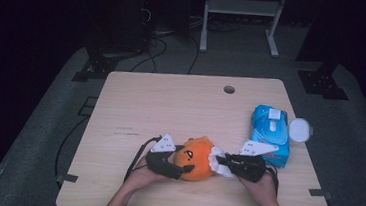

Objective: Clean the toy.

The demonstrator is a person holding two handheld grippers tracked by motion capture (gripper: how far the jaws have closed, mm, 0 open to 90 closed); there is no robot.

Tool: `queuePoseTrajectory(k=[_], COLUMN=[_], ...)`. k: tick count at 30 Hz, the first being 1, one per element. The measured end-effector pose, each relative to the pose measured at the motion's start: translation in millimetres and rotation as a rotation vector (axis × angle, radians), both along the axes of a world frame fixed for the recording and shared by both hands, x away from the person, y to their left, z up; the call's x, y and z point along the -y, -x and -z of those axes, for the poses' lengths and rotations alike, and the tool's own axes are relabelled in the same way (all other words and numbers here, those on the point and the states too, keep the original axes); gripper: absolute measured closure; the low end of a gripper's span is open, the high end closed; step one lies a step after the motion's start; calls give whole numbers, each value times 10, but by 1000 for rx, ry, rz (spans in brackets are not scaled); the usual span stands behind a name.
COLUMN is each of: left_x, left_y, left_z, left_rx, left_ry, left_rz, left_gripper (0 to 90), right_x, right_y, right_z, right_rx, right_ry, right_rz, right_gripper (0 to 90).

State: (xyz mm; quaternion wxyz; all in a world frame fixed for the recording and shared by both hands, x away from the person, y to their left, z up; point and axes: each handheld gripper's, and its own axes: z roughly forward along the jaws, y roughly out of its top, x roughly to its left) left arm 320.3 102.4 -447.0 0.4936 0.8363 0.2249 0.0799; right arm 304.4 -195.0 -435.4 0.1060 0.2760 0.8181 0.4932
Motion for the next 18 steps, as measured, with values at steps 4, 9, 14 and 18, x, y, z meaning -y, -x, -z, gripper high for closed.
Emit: queuePoseTrajectory(k=[4, 9, 14, 18], left_x=[-20, -21, -23, -49], left_y=[-19, 49, 18, -15], left_z=[-27, -154, -79, -70], left_rx=[-16, -10, -27, -22], left_ry=[11, -13, -49, -41], left_rz=[-15, -9, -23, -31], left_gripper=[197, 115, 199, 254], right_x=[-184, -43, -9, -216], right_y=[70, -61, -71, 41], right_z=[-67, 16, 9, -77], right_rx=[37, -23, -30, 27], right_ry=[9, -27, -37, -34], right_rz=[-58, 27, 48, -25], right_gripper=[812, 811, 812, 812])
